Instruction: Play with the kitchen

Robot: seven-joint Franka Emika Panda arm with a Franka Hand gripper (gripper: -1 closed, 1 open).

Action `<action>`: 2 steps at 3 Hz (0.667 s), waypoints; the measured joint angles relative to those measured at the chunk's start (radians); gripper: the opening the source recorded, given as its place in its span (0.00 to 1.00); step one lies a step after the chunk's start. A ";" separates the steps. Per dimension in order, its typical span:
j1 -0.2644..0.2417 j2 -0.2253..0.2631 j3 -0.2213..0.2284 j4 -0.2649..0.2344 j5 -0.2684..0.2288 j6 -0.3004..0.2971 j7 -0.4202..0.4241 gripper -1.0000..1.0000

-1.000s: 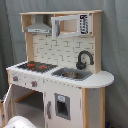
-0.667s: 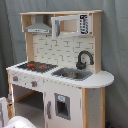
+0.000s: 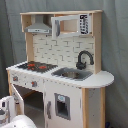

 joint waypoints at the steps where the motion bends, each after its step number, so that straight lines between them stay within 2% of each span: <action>1: -0.084 -0.001 -0.001 0.045 0.000 0.032 -0.001 1.00; 2: -0.164 -0.002 -0.008 0.044 0.000 0.098 -0.006 1.00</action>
